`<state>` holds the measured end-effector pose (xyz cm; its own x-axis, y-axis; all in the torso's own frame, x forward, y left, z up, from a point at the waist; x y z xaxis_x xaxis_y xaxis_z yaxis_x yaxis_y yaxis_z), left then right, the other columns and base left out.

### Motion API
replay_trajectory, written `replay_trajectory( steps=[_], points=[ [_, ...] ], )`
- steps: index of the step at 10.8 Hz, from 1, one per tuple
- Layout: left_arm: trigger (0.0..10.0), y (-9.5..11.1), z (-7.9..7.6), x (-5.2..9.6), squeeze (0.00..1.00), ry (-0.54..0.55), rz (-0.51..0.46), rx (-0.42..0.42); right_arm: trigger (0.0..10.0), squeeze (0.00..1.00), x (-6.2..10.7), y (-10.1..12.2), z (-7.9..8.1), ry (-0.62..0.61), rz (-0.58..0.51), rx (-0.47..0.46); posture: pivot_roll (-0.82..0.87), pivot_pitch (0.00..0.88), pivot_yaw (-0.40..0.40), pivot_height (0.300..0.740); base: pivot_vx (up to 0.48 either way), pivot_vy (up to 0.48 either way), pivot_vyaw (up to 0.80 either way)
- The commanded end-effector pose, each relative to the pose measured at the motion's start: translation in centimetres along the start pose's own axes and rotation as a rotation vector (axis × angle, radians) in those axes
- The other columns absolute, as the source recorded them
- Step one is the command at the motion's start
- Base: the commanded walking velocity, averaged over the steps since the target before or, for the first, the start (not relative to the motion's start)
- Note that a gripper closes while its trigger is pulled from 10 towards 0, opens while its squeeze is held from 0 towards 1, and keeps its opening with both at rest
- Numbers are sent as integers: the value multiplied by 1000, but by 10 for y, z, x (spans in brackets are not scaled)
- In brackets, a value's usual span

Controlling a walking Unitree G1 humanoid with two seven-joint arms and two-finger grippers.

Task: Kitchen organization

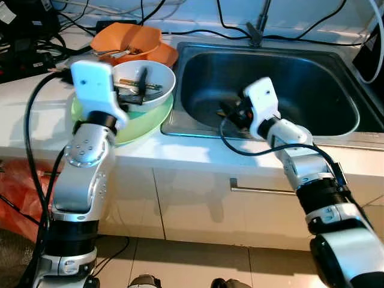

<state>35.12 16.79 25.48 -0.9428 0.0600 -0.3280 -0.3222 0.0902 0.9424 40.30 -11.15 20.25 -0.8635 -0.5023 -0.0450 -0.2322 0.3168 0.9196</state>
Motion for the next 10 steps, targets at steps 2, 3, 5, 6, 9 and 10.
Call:
replay_trajectory(
  steps=[2, 3, 5, 6, 9, 10],
  points=[
    [10000, 9, 26, -3, 925, 145, -43, -54, 10000, 0, 9, 12, -7, -65, -88, -139, 130, 116, -10, 740, 0, 0, 0],
    [10000, 9, 45, -3, 620, 238, -38, -57, 10000, 0, 16, 10, -2, -54, -65, -134, 130, 116, -10, 740, 0, 0, 0],
    [10000, 14, 63, 0, 0, 323, -56, -72, 10000, 0, 29, 17, 5, 4, -146, -286, 132, 108, -9, 740, 0, 0, 0],
    [10000, 16, 68, 1, 0, 347, -65, -69, 10000, 0, 32, 18, 8, 13, -154, -267, 131, 107, -8, 740, 0, 0, 0],
    [10000, 26, 42, 3, 0, 216, -133, -82, 10000, 0, 40, 35, 22, -1, -207, -199, 127, 103, -13, 740, 0, 0, 0],
    [10000, 25, 25, 6, 0, 159, -138, -66, 10000, 0, 40, 43, 26, -17, -223, -204, 123, 98, -13, 740, 0, 0, -425]
  ],
)
Point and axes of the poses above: a point about 5 cm out from each wrist's last joint towards the gripper, its own x axis pointing back from the gripper into the wrist, its own y axis along the axis of the wrist's last joint, z = x × y, the point moved 3 cm from there along -x, pointing out of the wrist towards the gripper, and after that the axes turned 10 degrees about x, right-handed, at the moved point
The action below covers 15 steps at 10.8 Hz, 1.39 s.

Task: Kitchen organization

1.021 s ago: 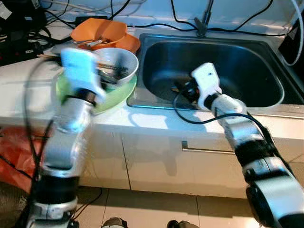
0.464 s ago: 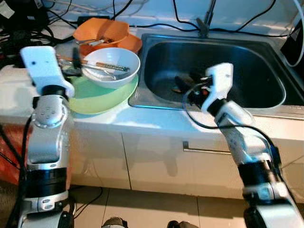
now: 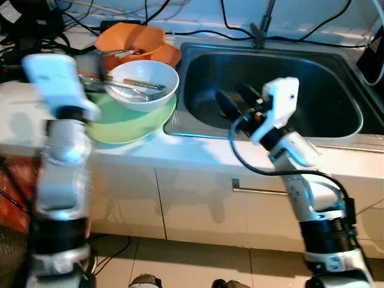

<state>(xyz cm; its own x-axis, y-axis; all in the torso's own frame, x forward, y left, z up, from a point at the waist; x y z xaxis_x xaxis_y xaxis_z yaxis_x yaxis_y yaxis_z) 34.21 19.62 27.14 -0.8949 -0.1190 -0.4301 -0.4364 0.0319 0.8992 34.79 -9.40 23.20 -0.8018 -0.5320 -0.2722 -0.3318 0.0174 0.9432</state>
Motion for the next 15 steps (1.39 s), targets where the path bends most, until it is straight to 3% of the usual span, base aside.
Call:
replay_trajectory(
  steps=[1, 3, 7, 9, 15],
  points=[
    [10000, 4, -5, 2, 0, -21, -15, 5, 10000, 0, 3, 0, -1, -15, 11, -2, 121, 94, -13, 740, 0, 0, -788],
    [10000, 2, -10, 1, 0, -22, -3, 29, 10000, 0, 5, 2, -3, -49, 1, -25, 116, 89, -15, 740, 0, 0, -391],
    [10000, 28, -24, -3, 0, -60, -94, 66, 10000, 0, 1, 15, -9, -129, -23, -14, 113, 88, -17, 740, 0, 0, 0],
    [10000, 28, -25, -1, 0, -56, -93, 67, 10000, 0, -1, 22, -13, -164, -53, -4, 108, 85, -22, 740, 0, 0, 0],
    [10000, 34, -30, -1, 0, -82, -107, 69, 10000, 0, -1, 22, -10, -147, -53, 11, 107, 86, -23, 740, 306, 0, 0]
  ],
)
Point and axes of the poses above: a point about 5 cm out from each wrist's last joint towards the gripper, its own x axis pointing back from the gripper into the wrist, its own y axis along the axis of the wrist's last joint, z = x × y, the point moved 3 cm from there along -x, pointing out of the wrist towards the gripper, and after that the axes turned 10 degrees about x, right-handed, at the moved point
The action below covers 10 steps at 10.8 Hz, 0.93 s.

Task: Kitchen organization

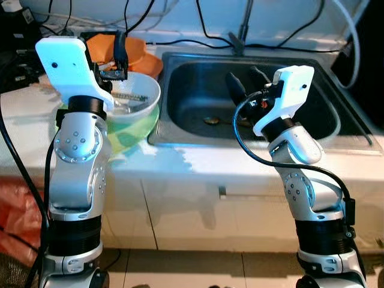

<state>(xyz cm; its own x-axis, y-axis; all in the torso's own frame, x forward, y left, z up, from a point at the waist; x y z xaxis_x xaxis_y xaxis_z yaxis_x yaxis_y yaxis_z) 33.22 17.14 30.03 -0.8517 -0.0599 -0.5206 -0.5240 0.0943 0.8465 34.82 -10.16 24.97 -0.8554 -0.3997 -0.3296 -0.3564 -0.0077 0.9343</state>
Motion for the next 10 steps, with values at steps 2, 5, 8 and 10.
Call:
replay_trajectory(
  steps=[2, 5, 8, 10],
  points=[
    [10000, 4, -3, -1, 0, -9, -7, -1, 10000, 0, 0, 5, 1, 9, -20, 26, 108, 88, -23, 740, 347, 0, 0],
    [10000, 5, -3, -1, 0, -7, -10, -2, 10000, 0, -1, 4, 1, 13, -21, 35, 108, 88, -22, 740, 225, 0, 0],
    [10000, 6, -3, 0, 0, -4, -5, -1, 10000, 0, 1, 1, 5, 39, -7, 35, 115, 91, -24, 740, 0, 0, 0],
    [10000, 6, -3, 1, 0, -7, -5, -2, 10000, 0, 1, -2, 8, 59, 3, 29, 117, 90, -25, 740, 0, 0, 0]
  ],
)
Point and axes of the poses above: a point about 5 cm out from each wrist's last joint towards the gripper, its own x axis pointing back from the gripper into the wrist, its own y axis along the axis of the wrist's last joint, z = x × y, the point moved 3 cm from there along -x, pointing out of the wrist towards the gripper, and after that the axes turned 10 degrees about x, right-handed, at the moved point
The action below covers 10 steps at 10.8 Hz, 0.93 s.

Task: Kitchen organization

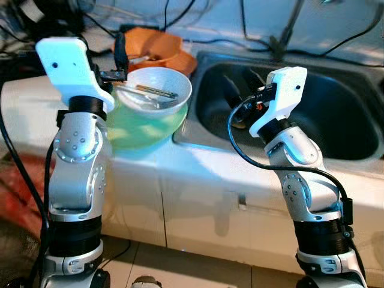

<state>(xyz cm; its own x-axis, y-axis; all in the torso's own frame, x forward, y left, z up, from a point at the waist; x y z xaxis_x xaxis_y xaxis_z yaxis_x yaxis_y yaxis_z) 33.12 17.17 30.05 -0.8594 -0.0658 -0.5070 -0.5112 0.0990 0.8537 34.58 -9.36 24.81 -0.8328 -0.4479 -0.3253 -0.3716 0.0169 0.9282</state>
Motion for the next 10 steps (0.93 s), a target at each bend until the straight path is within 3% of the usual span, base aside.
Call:
replay_trajectory(
  steps=[1, 8, 10],
  points=[
    [10000, 3, -1, 1, 0, -4, -4, -7, 10000, 0, 3, -2, 4, 28, 10, 6, 116, 90, -24, 740, 469, 0, 0],
    [10000, 4, -2, 1, 0, -9, -12, 12, 10000, 0, 3, -2, 4, 19, 2, 14, 117, 91, -23, 740, 437, 0, 0],
    [10000, 3, -3, 2, 0, -19, -1, -7, 10000, 0, 4, -3, 4, 31, 7, -7, 116, 92, -24, 740, 0, 0, 0]
  ],
)
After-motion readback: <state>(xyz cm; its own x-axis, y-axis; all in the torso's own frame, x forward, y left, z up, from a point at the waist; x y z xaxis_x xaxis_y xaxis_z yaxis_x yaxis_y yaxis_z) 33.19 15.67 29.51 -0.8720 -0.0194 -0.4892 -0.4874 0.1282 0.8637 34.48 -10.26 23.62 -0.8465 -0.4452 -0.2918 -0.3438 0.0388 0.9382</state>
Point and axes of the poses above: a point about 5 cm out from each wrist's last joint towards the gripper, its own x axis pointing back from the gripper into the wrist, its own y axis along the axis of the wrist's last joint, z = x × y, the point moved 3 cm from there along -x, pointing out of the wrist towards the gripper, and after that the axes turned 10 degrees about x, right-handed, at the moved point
